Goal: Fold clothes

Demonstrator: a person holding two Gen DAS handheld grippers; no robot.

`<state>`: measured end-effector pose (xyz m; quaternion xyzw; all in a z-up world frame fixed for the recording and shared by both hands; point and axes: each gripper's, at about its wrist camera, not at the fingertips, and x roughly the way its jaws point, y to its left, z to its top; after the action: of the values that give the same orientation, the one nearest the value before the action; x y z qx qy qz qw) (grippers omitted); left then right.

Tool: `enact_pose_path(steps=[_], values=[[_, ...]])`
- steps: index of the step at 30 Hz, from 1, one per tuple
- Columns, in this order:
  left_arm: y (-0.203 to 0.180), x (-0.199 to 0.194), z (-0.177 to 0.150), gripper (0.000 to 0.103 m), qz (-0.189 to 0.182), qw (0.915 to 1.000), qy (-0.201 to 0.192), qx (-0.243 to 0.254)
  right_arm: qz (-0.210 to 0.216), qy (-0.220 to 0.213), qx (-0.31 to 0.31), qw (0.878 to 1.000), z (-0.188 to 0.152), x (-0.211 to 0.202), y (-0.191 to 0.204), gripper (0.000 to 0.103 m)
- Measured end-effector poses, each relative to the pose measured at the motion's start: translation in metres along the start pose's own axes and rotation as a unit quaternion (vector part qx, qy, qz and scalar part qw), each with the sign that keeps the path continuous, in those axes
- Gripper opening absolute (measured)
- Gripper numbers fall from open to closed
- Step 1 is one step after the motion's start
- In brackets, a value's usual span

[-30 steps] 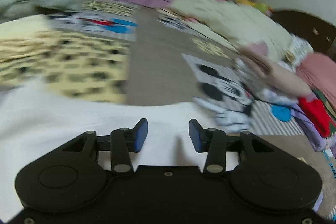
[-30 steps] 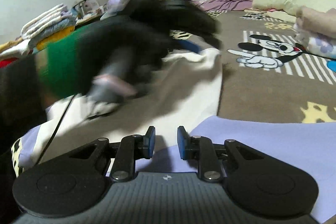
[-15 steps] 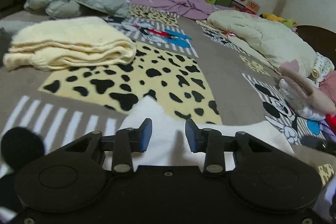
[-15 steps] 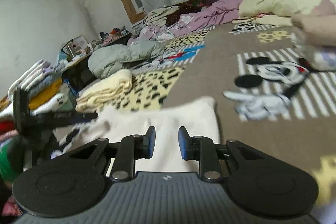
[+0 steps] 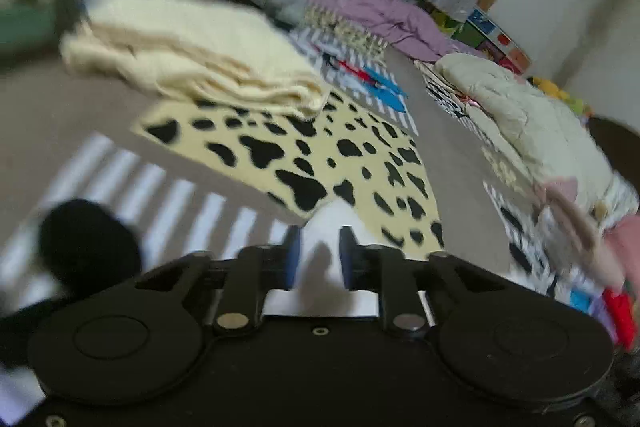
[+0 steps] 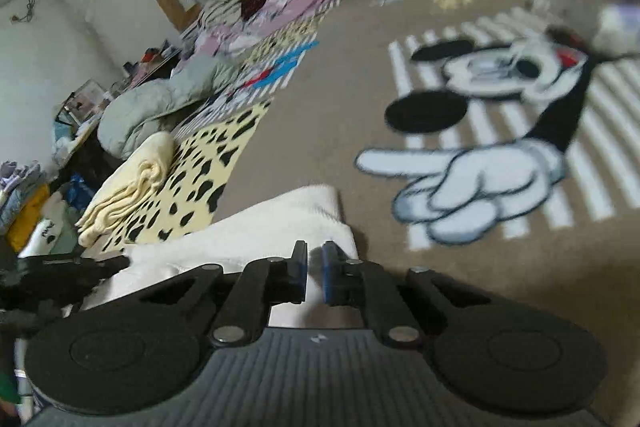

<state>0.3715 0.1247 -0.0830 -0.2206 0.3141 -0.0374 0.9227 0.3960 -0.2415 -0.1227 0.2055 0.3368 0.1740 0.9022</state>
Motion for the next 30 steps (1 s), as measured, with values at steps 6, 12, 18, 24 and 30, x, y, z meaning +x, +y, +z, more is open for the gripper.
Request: enact_pose_path(steps=[6,12,18,24,30], values=[[-0.011,-0.103,-0.066,0.049,0.0,0.9972,-0.019,0.073,0.011,-0.031,-0.102,0.994,-0.037,-0.07,0.048,0.036],[-0.033,-0.184,-0.153,0.056,0.009,0.9667,-0.047,0.251,0.045,-0.024,-0.25,0.967,-0.123,-0.148,0.121,0.035],[-0.043,-0.227,-0.244,0.057,-0.011,0.9031,-0.046,0.427,0.06,0.004,-0.409,0.911,-0.228,-0.203,0.175,0.036],[-0.048,-0.214,-0.318,0.056,0.054,0.7609,-0.085,0.641,-0.013,0.006,-0.571,0.821,-0.293,-0.205,0.208,0.04],[-0.053,-0.183,-0.334,0.014,0.093,0.6863,-0.105,0.714,-0.047,-0.006,-0.586,0.809,-0.298,-0.2,0.208,0.04]])
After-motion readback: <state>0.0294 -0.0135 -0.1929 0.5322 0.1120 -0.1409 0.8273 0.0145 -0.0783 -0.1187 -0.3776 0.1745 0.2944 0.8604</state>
